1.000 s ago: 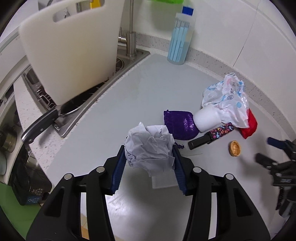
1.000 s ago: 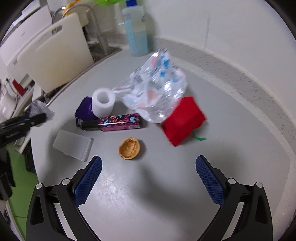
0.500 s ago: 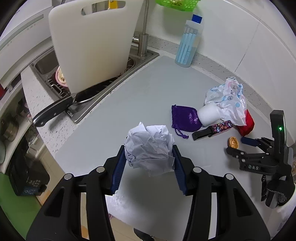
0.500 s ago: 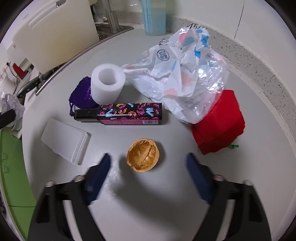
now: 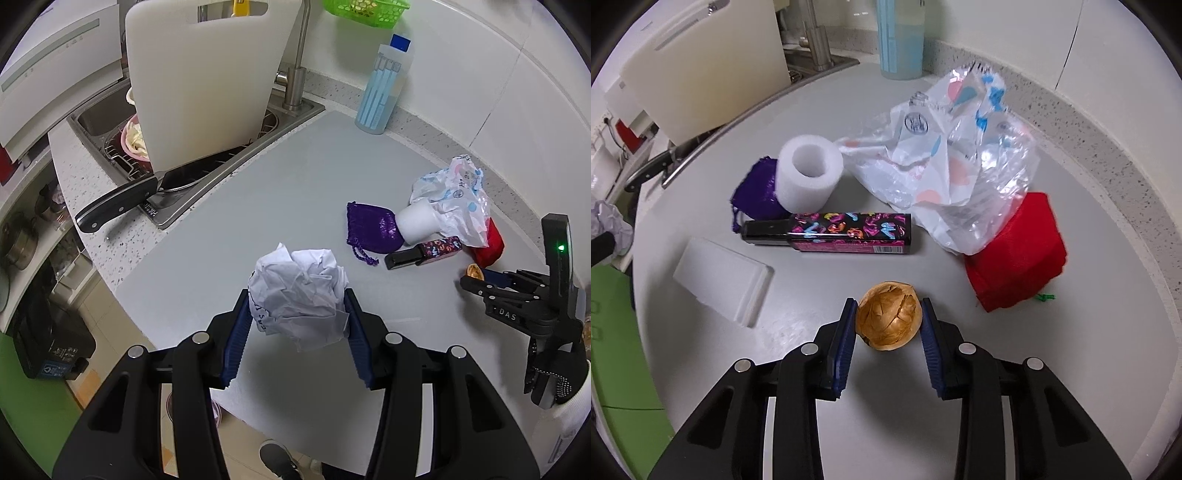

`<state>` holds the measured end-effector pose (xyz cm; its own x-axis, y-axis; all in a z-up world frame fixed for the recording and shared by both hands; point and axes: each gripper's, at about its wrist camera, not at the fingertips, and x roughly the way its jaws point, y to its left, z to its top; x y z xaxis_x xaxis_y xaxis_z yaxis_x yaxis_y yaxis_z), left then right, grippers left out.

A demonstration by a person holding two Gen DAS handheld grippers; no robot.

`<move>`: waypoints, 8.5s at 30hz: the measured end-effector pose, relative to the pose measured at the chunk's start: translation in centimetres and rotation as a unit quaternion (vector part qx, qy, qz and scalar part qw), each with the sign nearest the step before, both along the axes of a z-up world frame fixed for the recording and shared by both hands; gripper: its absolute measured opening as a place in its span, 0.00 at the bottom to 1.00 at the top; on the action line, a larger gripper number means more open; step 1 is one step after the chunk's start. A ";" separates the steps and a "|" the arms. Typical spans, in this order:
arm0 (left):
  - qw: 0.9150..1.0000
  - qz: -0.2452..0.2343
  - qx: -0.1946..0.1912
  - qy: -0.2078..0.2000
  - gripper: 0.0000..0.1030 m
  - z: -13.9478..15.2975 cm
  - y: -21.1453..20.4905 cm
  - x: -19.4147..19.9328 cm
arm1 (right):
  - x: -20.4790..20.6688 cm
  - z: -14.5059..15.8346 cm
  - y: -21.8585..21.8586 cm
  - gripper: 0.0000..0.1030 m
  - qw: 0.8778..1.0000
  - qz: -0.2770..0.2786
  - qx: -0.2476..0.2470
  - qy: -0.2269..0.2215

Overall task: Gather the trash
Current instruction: 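Carry paper and walnut shell over the wastebasket and open both grippers, then move both tools back up to the counter, then grasp the white plastic tray with the left gripper while the right gripper grasps the red cloth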

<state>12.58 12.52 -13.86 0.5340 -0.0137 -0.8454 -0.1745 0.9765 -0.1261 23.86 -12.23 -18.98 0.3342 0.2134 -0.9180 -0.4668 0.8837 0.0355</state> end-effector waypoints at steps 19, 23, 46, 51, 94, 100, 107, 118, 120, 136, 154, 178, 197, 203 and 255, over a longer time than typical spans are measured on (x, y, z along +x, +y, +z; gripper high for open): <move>0.998 0.053 0.014 -0.015 0.48 2.4 3.4 -11.6 | -11.4 7.8 8.5 0.32 0.987 0.141 0.056 -0.045; 0.997 0.082 0.015 -0.005 0.48 1.3 5.6 -15.6 | -14.8 7.1 12.5 0.32 0.980 0.183 0.064 -0.032; 0.969 0.209 -0.052 0.119 0.47 -29.4 19.4 -29.1 | -28.0 -19.7 31.9 0.32 0.938 0.341 -0.006 0.065; 0.965 0.215 -0.065 0.134 0.47 -39.4 21.2 -28.8 | -28.4 -27.5 32.7 0.32 0.936 0.343 -0.022 0.076; 0.931 0.338 -0.080 0.113 0.97 -50.5 28.4 -40.8 | -34.7 -47.6 44.2 0.78 0.897 0.428 -0.038 0.106; 0.927 0.347 -0.083 0.114 0.97 -48.5 27.9 -41.4 | -34.4 -44.8 42.8 0.90 0.898 0.425 -0.041 0.104; 0.932 0.338 -0.080 0.101 0.97 -40.3 26.0 -40.5 | -33.7 -36.7 40.7 0.94 0.909 0.405 -0.034 0.099; 0.955 0.285 -0.052 0.065 0.97 -19.6 21.9 -37.7 | -32.6 -15.6 35.4 0.94 0.929 0.361 0.013 0.074; 0.959 0.273 -0.046 0.054 0.97 -16.3 21.2 -37.1 | -32.1 -10.6 33.9 0.94 0.934 0.351 0.029 0.059; 0.989 0.139 0.011 -0.048 0.97 3.4 11.0 -26.4 | -23.8 9.0 15.8 0.94 0.979 0.158 0.101 -0.085; 0.998 -0.039 0.022 -0.052 0.97 4.0 -4.3 -8.2 | -16.1 11.4 -4.4 0.94 0.989 -0.039 0.085 -0.111; 0.915 -0.387 0.084 0.079 0.97 -6.4 -9.7 6.5 | -7.9 6.9 -8.9 0.94 0.994 -0.063 0.071 -0.049; 0.854 -0.500 0.114 0.085 0.62 -8.1 -9.1 7.3 | -6.5 6.1 -7.7 0.94 0.995 -0.075 0.062 -0.032; 0.870 -0.470 0.108 0.100 0.59 -7.9 -9.0 7.0 | -6.0 6.1 -7.6 0.94 0.994 -0.079 0.063 -0.030; 0.976 -0.207 -0.013 0.073 0.50 -2.3 -10.1 1.1 | 3.7 1.0 -8.6 0.06 1.000 -0.012 0.023 -0.011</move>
<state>13.68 2.41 -16.19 0.3527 -0.2250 -0.9083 0.2153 0.9641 -0.1552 27.53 -20.80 -17.98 0.3598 0.2464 -0.8999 -0.4466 0.8923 0.0658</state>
